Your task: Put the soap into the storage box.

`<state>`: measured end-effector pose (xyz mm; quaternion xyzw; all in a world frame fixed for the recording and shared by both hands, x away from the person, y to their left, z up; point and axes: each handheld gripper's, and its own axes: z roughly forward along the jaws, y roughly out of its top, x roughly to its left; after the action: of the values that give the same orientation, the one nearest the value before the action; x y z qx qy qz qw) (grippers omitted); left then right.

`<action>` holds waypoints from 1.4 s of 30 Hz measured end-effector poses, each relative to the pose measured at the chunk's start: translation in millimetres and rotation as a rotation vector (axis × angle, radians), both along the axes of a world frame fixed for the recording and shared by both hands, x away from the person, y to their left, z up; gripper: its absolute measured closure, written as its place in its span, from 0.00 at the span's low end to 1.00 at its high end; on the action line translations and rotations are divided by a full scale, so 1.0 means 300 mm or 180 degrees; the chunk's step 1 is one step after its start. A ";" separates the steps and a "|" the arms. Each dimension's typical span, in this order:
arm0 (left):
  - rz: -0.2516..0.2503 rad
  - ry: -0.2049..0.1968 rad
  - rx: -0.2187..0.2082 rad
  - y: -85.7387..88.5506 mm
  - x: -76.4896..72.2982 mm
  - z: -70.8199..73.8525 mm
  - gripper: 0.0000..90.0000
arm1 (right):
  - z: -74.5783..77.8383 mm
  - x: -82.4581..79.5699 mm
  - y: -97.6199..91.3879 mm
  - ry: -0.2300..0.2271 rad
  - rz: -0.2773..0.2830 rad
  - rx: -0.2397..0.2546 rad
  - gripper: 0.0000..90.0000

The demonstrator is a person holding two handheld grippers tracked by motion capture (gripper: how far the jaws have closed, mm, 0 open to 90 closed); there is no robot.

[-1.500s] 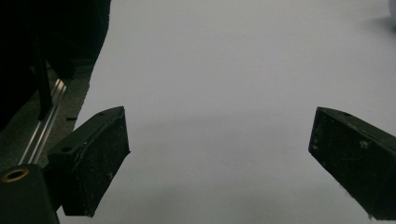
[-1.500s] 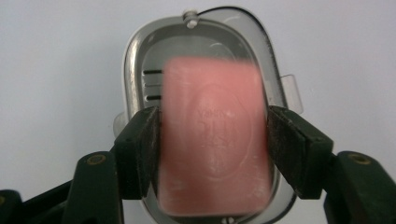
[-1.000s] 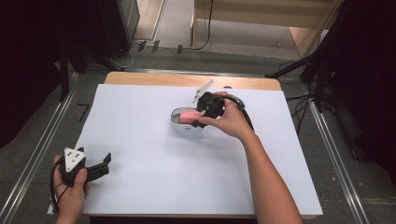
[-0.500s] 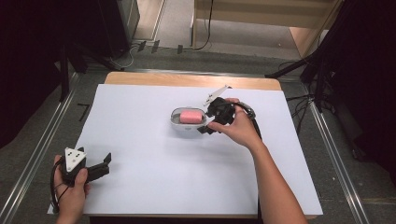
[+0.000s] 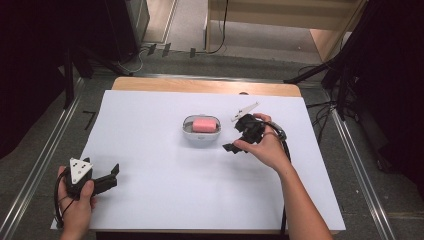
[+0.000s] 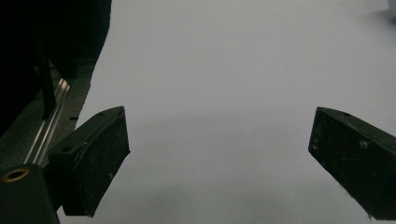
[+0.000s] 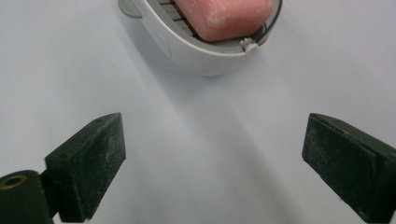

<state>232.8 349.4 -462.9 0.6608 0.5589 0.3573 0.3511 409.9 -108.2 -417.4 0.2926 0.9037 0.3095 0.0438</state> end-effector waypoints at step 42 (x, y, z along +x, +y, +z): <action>0.0028 0.0020 0.0021 -0.002 0.000 0.000 0.06 | -0.141 -0.254 -0.307 -0.0266 -0.0868 0.0256 0.00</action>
<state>232.9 348.8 -462.7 0.6606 0.5617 0.3586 0.3456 333.7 -200.2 -459.8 0.4009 0.8399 0.3485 0.1113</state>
